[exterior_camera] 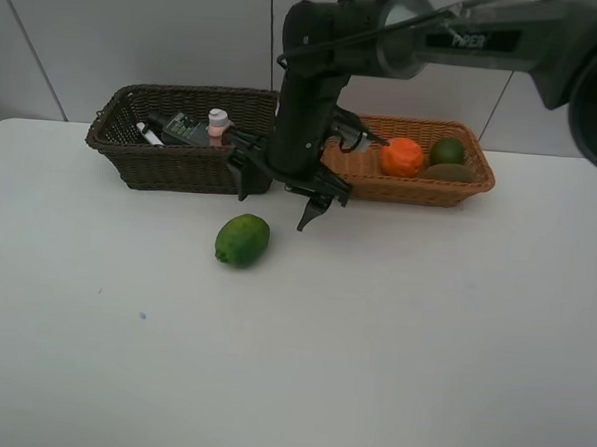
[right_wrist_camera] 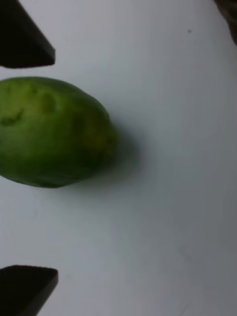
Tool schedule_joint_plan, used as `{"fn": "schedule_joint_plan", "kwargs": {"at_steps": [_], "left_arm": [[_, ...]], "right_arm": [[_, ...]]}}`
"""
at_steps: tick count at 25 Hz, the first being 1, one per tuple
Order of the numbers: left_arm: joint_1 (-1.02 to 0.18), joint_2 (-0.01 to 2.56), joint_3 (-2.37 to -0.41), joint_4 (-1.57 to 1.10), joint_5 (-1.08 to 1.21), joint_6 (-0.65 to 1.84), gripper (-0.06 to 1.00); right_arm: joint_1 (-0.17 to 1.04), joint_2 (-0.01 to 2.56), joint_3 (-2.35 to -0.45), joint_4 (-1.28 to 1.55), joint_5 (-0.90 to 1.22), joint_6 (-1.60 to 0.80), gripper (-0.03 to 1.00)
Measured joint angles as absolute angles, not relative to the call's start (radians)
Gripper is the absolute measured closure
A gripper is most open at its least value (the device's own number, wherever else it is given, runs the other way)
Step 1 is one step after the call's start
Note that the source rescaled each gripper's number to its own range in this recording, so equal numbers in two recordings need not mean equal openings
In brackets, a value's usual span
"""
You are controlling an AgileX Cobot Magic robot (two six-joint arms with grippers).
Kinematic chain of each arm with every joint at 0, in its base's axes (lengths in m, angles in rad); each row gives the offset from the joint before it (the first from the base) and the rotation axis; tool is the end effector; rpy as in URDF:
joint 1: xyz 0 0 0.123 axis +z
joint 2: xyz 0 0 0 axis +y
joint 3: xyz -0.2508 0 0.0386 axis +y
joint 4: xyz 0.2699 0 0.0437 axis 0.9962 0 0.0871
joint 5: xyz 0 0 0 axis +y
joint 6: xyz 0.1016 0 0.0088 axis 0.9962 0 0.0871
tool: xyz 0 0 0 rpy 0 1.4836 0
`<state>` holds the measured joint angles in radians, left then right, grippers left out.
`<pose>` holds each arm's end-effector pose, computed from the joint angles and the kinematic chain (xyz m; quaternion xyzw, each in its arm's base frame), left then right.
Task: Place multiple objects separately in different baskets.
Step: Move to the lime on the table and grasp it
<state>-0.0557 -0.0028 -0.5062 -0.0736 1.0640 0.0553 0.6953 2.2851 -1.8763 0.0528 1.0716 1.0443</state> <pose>0.0539 -0.0096 0.2847 0.0489 0.8498 -0.0369 0.5236 0.3628 0.3089 0.1197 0.1832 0.9788 0.0834 0.0387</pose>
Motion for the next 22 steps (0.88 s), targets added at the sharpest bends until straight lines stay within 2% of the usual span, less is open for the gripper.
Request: {"fn": "schedule_joint_plan", "kwargs": {"at_steps": [22], "left_arm": [[-0.056,-0.003,-0.506,-0.074,1.064,0.055,0.11]], "right_arm": [[0.714,2.361,-1.876,0.007,0.929,1.104,-0.03]]}}
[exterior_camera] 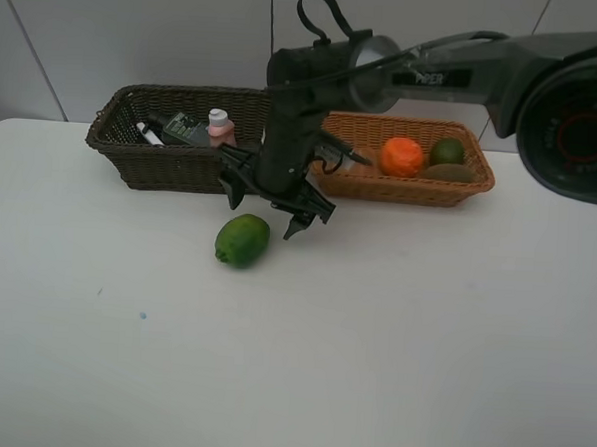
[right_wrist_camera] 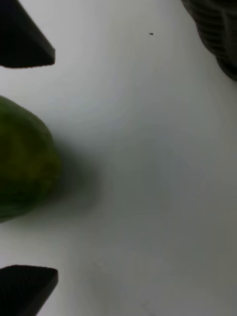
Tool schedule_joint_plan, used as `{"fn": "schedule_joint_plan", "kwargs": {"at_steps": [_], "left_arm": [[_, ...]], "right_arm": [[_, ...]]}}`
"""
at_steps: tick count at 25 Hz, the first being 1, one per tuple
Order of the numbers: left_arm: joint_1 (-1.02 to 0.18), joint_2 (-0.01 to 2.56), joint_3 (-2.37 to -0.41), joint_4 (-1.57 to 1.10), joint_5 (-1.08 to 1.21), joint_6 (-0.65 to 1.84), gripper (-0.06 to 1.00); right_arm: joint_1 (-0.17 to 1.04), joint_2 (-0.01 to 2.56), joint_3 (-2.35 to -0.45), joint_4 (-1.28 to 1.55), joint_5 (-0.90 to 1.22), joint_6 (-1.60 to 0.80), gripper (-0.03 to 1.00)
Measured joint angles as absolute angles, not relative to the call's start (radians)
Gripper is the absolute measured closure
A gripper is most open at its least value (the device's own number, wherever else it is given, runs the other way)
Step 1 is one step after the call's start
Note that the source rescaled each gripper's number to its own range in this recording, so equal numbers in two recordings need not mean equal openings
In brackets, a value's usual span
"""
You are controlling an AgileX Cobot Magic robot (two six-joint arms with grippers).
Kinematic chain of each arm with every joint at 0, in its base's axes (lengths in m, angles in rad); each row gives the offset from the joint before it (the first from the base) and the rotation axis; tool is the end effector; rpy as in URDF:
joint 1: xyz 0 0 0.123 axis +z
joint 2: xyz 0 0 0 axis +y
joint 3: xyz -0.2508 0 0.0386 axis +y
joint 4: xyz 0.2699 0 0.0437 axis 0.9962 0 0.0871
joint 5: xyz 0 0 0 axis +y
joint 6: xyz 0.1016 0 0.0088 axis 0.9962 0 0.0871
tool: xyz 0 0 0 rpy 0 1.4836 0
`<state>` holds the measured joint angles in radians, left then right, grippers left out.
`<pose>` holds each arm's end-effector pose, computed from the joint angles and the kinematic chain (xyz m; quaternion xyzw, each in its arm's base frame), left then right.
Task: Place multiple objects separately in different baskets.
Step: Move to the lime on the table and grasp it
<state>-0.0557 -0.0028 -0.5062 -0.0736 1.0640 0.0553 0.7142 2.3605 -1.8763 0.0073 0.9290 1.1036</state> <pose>0.0539 -0.0096 0.2847 0.0489 0.8498 -0.0369 0.5236 0.3692 0.3208 0.0862 0.1938 0.9734 0.0983 0.0725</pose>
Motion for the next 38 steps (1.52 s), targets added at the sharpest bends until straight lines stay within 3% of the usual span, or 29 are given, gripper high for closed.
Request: {"fn": "schedule_joint_plan", "kwargs": {"at_steps": [23,25,26,28,29,30,38], "left_arm": [[-0.056,-0.003,-0.506,-0.074,1.064,0.055,0.11],[-0.056,-0.003,-0.506,-0.074,1.064,0.055,0.11],[-0.056,-0.003,-0.506,-0.074,1.064,0.055,0.11],[-0.056,-0.003,-0.506,-0.074,1.064,0.055,0.11],[-0.056,-0.003,-0.506,-0.074,1.064,0.055,0.11],[-0.056,-0.003,-0.506,-0.074,1.064,0.055,0.11],[-0.056,-0.003,-0.506,-0.074,1.064,0.055,0.11]], "right_arm": [[0.729,2.416,-1.880,0.000,0.923,1.140,-0.03],[0.729,2.416,-1.880,0.010,0.938,1.140,0.05],[0.729,2.416,-1.880,0.022,0.947,1.140,0.16],[0.729,2.417,-1.880,0.035,0.980,1.140,0.51],[0.729,2.419,-1.880,0.039,0.997,1.140,0.77],[0.729,2.419,-1.880,0.040,1.002,1.140,0.84],[0.729,2.419,-1.880,0.046,1.020,1.140,0.84]]}}
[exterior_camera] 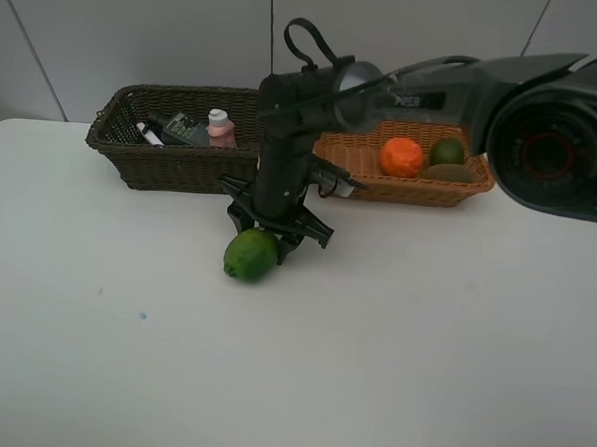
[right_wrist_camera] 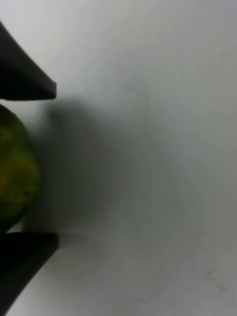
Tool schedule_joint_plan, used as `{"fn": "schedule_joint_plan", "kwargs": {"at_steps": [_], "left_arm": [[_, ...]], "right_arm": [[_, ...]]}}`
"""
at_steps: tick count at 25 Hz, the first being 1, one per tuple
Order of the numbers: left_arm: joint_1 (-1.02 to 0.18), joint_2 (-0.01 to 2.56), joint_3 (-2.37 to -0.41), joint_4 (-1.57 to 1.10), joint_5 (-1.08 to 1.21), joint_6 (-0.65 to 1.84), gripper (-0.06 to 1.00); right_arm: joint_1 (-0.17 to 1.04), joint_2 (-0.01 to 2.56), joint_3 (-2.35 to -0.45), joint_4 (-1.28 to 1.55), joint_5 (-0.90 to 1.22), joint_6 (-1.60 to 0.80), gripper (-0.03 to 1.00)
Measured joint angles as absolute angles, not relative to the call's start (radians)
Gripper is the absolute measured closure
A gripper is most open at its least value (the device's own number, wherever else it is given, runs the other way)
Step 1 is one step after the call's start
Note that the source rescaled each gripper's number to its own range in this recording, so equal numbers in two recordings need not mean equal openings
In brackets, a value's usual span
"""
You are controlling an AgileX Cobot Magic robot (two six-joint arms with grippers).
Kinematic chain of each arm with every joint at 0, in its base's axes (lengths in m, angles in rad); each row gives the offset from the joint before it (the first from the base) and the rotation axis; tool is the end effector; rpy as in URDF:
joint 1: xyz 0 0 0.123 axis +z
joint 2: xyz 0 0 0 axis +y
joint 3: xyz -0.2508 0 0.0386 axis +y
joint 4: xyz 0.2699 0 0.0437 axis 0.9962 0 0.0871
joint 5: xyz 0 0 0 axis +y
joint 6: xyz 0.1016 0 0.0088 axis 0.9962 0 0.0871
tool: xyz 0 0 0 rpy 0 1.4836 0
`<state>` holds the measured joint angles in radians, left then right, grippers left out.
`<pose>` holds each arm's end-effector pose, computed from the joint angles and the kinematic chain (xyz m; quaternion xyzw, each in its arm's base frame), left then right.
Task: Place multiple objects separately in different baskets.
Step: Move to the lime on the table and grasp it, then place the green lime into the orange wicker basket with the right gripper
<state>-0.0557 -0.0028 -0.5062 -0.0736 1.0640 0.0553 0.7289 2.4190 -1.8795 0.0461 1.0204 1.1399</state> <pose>0.0539 -0.0096 0.2847 0.0489 0.8498 -0.0369 0.5236 0.3536 0.3211 0.0573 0.2146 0.9753 0.0514 0.0129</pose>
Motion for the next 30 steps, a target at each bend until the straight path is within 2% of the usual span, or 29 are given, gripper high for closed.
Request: {"fn": "schedule_joint_plan", "kwargs": {"at_steps": [8,15,23,30], "left_arm": [[-0.056,-0.003,-0.506,-0.074,1.064,0.055,0.11],[-0.056,-0.003,-0.506,-0.074,1.064,0.055,0.11],[-0.056,-0.003,-0.506,-0.074,1.064,0.055,0.11],[-0.056,-0.003,-0.506,-0.074,1.064,0.055,0.11]], "right_arm": [[0.730,2.358,-1.876,-0.025,1.049,1.083,0.84],[0.710,2.249,-1.876,-0.119,1.086,0.935,0.84],[0.530,2.159,-1.880,-0.194,1.087,0.747,0.84],[0.359,2.156,-1.880,-0.195,0.911,0.594,0.84]]}}
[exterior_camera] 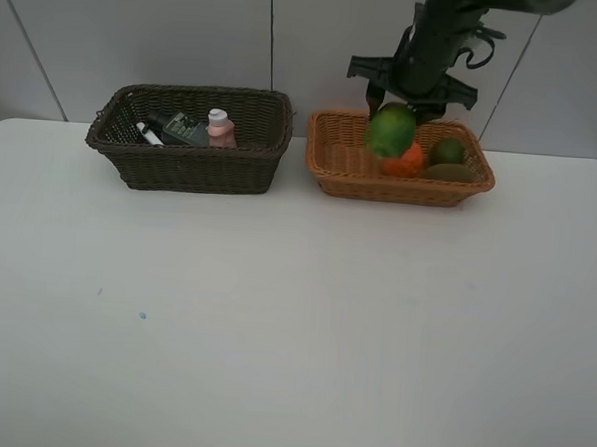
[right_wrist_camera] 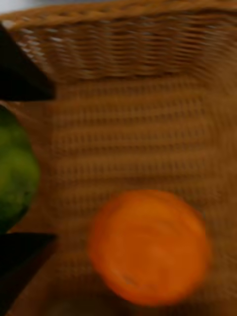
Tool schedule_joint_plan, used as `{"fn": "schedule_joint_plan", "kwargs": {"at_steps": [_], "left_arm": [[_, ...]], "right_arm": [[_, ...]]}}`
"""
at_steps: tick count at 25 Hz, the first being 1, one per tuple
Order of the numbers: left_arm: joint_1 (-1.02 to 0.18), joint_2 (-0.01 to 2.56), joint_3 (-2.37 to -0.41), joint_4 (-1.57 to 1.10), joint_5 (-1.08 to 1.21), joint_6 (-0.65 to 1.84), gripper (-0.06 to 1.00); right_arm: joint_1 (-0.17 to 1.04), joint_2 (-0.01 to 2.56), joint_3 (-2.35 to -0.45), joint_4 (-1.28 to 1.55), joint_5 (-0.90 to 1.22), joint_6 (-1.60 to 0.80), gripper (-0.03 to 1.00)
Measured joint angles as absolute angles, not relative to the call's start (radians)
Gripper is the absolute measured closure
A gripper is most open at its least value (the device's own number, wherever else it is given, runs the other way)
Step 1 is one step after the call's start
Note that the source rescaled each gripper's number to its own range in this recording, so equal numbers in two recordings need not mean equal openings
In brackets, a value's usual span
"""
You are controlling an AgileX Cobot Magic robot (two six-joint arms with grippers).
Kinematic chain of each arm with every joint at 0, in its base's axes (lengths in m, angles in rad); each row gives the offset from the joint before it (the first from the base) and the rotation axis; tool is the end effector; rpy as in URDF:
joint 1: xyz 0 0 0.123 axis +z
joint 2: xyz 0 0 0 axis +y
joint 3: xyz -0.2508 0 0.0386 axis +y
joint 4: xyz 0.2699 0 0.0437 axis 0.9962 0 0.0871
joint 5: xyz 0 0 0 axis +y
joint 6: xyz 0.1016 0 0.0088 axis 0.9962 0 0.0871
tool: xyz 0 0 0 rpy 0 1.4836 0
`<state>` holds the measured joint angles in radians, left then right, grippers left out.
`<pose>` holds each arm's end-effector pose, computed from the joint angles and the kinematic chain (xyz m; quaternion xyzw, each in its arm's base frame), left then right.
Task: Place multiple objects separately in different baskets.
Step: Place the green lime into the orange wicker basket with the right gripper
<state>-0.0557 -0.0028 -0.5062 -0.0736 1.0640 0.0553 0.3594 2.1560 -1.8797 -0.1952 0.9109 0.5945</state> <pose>0.0539 -0.0096 0.2847 0.0489 0.8498 -0.0369 0.5236 0.4630 0.1573 0.1897 0.0736 0.9658 0.0277 0.2470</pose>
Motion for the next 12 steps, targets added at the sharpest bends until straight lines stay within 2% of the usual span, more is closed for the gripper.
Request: {"fn": "schedule_joint_plan", "kwargs": {"at_steps": [8,9,10,12], "left_arm": [[-0.056,-0.003,-0.506,-0.074,1.064,0.055,0.11],[-0.056,-0.003,-0.506,-0.074,1.064,0.055,0.11],[-0.056,-0.003,-0.506,-0.074,1.064,0.055,0.11],[-0.056,-0.003,-0.506,-0.074,1.064,0.055,0.11]], "right_arm": [[0.294,2.156,-1.880,-0.191,0.774,0.479,0.84],[0.295,2.156,-1.880,-0.188,0.759,0.472,0.77],[0.295,2.156,-1.880,-0.189,0.744,0.467,0.65],[0.295,2.156,-1.880,-0.189,0.728,0.463,0.30]]}}
